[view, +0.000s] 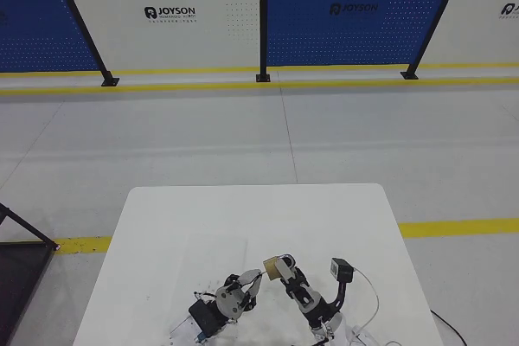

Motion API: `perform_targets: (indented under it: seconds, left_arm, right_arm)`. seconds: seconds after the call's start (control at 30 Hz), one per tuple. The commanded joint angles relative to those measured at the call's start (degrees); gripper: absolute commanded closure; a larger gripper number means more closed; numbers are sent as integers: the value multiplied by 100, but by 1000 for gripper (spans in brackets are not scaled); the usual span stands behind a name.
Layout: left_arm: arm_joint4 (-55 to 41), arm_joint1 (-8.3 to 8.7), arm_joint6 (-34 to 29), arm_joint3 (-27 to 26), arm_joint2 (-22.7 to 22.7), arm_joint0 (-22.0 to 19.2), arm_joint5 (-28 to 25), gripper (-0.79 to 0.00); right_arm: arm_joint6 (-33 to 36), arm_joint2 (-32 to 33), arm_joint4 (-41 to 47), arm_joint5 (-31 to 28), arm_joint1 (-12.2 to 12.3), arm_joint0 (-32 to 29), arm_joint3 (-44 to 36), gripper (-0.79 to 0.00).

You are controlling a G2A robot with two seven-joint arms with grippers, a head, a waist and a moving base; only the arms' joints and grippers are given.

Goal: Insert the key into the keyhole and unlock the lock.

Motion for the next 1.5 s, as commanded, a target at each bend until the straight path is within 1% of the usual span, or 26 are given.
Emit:
perform_targets:
  seconds: [0.0, 0.4, 0.47, 0.5, 0.57, 0.6, 0.63, 0.87, 0.97, 1.0, 1.1, 1.17, 1.33, 1.47]
  left_arm:
    - [83, 16, 18, 5, -24, -15, 139, 0]
    - [364, 90, 65, -9, -41, -61, 485, 0]
    - [305, 95, 107, -14, -25, -61, 438, 0]
    - [277, 98, 109, -10, -17, -53, 419, -25]
    - [232, 104, 104, -33, -11, -50, 402, -357]
    - [184, 106, 108, -43, -5, -41, 379, -677]
    - [164, 110, 102, -52, -4, -41, 365, -785]
    - [4, 148, 172, -116, -22, -7, 226, -785]
    - [-204, 165, 177, -152, -35, 48, -5, -785]
    - [-394, 168, 185, -167, -23, 91, -221, -785]
    - [-783, 189, 174, -216, -82, 170, -588, -785]
    - [-1219, 204, 140, -260, -101, 253, -1108, -785]
    - [-2048, 272, -78, -429, -288, 462, -2066, -785]
    - [-2694, 348, -564, -683, -497, 659, -2718, -785]
  right_arm:
    - [6, -1, 7, 7, 1, -1, -5, 0]
    - [59, -2, 15, 38, 12, -14, -24, 0]
    - [59, -1, 16, 36, 14, -17, -25, 0]
    - [59, 0, 16, 35, 15, -19, -25, 0]
    - [58, 1, 16, 33, 16, -21, -26, 0]
    - [58, 1, 16, 33, 17, -21, -26, 0]
    - [50, 2, 22, 32, 17, -24, -27, 0]
    - [25, 28, 55, 17, 23, -24, -16, 0]
    - [-27, 54, 21, 29, 23, -21, -22, 0]
    - [-64, 76, -45, 27, 23, -13, -31, 0]
    - [-167, 129, -441, -91, 27, 18, -33, 0]
    - [-347, 167, -826, -154, 22, 21, -26, 0]
    - [-931, 142, -1610, -197, -19, 34, 38, 0]
    - [-1280, 85, -2296, -126, -47, 93, 118, 0]
